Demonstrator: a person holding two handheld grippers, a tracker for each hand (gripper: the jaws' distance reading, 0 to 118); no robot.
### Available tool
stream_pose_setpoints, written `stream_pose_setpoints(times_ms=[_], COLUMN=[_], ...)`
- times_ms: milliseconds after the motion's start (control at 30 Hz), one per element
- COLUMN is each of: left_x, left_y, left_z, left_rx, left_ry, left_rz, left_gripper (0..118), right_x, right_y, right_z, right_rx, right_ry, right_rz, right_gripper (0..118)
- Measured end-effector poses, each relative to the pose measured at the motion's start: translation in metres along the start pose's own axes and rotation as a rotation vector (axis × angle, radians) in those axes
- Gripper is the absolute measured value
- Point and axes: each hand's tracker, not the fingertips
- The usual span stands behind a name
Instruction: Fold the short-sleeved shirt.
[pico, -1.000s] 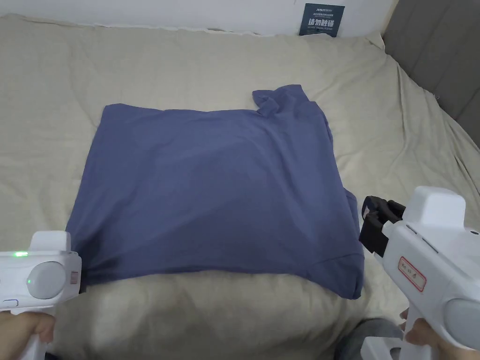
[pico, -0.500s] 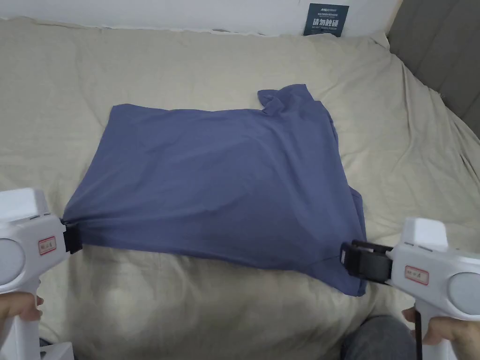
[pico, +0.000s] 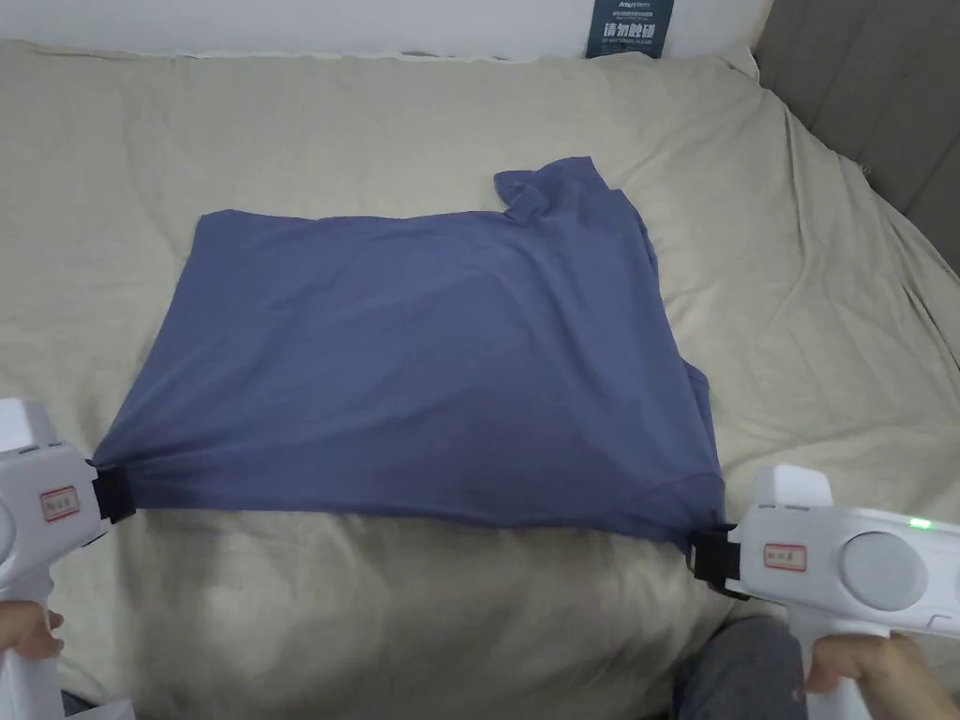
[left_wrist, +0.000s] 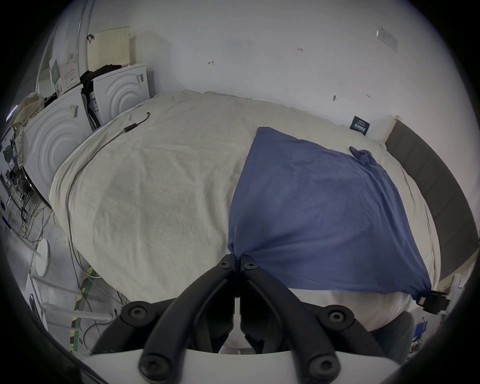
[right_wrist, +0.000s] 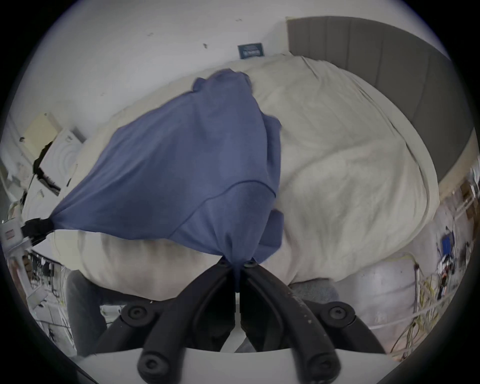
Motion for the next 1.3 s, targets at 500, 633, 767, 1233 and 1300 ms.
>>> stream_pose_setpoints(times_ms=[500,633,767,1233,1300], left_x=[0.016,0.030,0.042,0.053,0.059], left_y=[0.131,0.158,0.175,0.171,0.167], left_z=[-0.038,-0.085,-0.139,-0.170,-0.145], left_rx=[0.106,0.078,0.017,0.145,0.209], left_ry=[-0.087,-0.013,0.024,0.010,0.004], left_rz=[0.199,0.200,0.187,0.010,-0.051], left_gripper=[3,3,3,118,118], right_x=[-0.035,-0.042,-0.047,-0.040,-0.046], right_y=[0.195,0.240,0.273,0.289,0.279], right_z=[0.017,-0.026,-0.078,-0.111,-0.081], right_rx=[0.165,0.156,0.117,0.176,0.236], right_ry=[-0.111,-0.110,-0.151,-0.211,-0.206], right_rz=[0.071,0.058,0.033,0.024,0.072], right_gripper=[4,4,4,114,114])
